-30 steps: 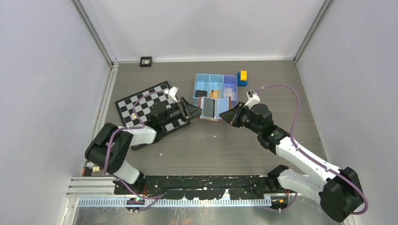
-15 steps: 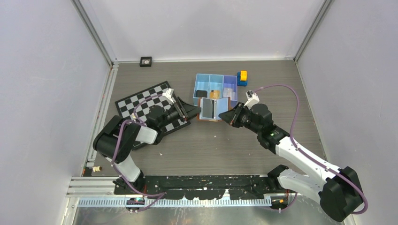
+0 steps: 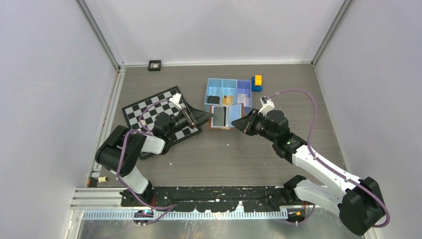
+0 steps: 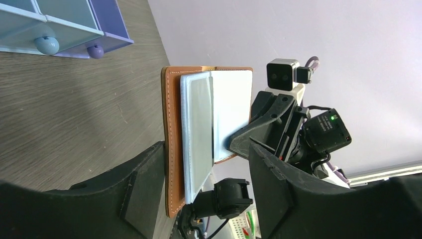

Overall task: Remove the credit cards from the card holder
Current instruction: Remove the credit card from the card holder.

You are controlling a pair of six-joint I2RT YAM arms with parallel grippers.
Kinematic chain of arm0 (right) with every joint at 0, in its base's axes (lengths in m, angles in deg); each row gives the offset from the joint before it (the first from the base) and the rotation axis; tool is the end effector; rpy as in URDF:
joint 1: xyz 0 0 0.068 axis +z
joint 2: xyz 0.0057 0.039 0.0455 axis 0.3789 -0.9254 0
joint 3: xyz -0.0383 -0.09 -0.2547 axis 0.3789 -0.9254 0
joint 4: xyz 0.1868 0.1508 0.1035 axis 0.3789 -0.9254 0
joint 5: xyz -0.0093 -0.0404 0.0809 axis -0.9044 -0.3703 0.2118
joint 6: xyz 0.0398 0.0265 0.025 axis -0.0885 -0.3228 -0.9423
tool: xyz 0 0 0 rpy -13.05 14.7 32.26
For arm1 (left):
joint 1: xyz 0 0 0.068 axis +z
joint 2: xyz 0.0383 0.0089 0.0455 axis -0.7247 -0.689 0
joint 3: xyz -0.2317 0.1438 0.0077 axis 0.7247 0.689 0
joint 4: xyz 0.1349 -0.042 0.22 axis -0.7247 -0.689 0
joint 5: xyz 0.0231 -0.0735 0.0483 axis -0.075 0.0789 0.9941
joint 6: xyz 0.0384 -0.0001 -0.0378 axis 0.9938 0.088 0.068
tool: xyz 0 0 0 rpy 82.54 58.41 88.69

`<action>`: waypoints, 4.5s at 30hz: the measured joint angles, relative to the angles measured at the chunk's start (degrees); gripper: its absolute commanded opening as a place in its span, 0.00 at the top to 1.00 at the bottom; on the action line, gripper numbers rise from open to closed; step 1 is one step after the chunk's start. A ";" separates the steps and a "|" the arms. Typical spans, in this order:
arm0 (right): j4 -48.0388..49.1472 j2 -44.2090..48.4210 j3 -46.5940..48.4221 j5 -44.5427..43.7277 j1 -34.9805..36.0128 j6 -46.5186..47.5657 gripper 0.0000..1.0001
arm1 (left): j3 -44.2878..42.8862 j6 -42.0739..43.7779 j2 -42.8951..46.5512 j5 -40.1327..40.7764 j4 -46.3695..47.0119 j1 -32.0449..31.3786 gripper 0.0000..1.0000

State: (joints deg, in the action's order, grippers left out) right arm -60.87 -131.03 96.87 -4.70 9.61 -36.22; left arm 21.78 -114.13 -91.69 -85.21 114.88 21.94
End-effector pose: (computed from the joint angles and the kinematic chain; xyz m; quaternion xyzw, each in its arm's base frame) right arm 0.1885 0.1251 0.2573 0.0455 0.8023 0.4303 0.4112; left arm 0.2563 -0.1387 0.1900 -0.0869 0.6611 -0.6813 0.3020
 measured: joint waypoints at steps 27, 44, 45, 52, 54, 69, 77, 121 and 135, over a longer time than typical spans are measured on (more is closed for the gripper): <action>2.38 0.55 -0.46 0.28 0.13 -0.17 0.73 | -1.16 7.82 7.91 -1.07 -13.03 -0.50 1.00; -2.19 18.40 -2.29 -11.82 0.15 2.49 0.70 | -1.20 11.74 12.55 2.36 -21.68 -0.55 1.00; -2.16 18.36 -2.29 -11.54 0.15 2.62 0.70 | -1.20 11.82 12.87 2.36 -21.92 -0.55 1.00; 0.00 14.88 -2.40 -7.50 0.15 2.86 0.70 | -3.06 12.57 13.60 -0.02 -23.78 -0.55 1.00; 0.92 13.62 -2.40 -5.97 0.15 2.86 0.70 | -3.08 12.85 13.73 -0.39 -24.30 -0.55 1.00; 13.44 -3.37 -2.40 8.52 0.15 -1.75 0.70 | -2.19 16.96 17.88 -2.23 -22.21 -2.62 1.00; 18.38 -5.40 -2.62 12.02 -0.24 -4.74 0.69 | -2.16 16.02 15.04 -2.58 -17.94 -3.54 1.00; 26.51 -0.20 -8.20 11.10 -3.15 -9.88 1.00 | -4.28 5.99 5.20 -6.25 -4.15 -5.75 0.89; 25.55 -0.37 -8.20 11.34 -3.89 -10.62 0.95 | -3.13 3.02 3.69 -6.32 -1.03 -4.72 1.00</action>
State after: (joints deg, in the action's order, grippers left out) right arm -35.32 -131.40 88.67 6.64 5.72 -46.84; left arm 18.66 -111.12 -88.00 -91.53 113.86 17.21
